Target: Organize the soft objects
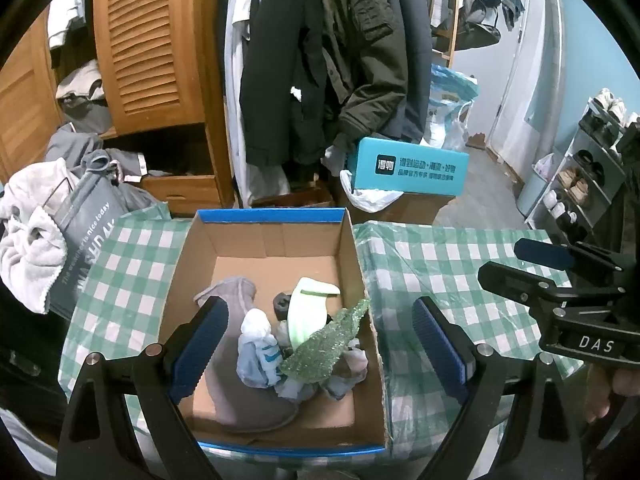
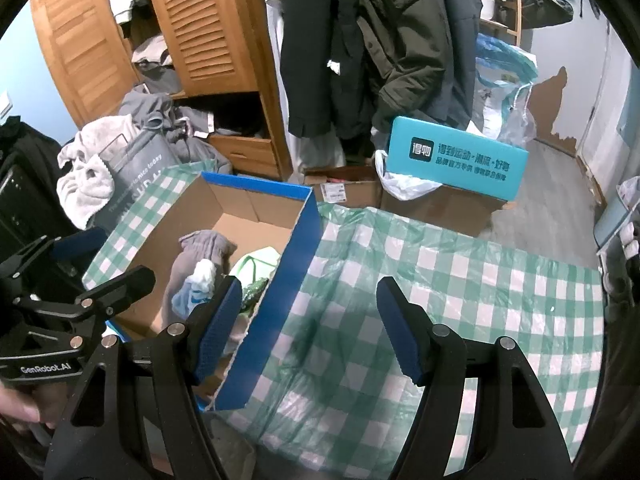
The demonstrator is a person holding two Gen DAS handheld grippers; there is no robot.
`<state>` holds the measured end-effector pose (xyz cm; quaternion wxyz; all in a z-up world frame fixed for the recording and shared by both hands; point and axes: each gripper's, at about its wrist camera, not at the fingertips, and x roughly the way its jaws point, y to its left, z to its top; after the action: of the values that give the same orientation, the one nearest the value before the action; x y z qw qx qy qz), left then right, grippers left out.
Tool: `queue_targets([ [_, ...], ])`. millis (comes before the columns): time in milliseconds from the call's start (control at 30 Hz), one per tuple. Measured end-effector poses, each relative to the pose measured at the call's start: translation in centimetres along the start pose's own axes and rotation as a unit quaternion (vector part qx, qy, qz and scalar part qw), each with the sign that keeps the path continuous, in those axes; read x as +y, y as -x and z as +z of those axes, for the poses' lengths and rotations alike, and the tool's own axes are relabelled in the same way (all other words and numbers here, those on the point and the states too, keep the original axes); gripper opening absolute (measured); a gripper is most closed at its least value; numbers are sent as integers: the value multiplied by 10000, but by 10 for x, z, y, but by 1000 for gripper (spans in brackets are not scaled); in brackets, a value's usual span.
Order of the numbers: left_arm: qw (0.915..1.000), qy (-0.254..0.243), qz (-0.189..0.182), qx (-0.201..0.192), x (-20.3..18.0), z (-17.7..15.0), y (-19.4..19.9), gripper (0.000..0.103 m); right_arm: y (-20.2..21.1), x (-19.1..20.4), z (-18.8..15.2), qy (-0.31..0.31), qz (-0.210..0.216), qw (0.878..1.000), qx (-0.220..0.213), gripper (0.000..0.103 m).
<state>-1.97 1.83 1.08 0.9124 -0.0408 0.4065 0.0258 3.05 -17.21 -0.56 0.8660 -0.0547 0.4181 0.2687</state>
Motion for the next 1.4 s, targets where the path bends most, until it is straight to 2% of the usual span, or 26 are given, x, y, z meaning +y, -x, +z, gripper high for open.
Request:
queue_targets([
  [1400, 9999, 21, -13, 169, 1, -2, -3, 94, -2, -1, -2, 28, -80, 9999, 59, 69],
])
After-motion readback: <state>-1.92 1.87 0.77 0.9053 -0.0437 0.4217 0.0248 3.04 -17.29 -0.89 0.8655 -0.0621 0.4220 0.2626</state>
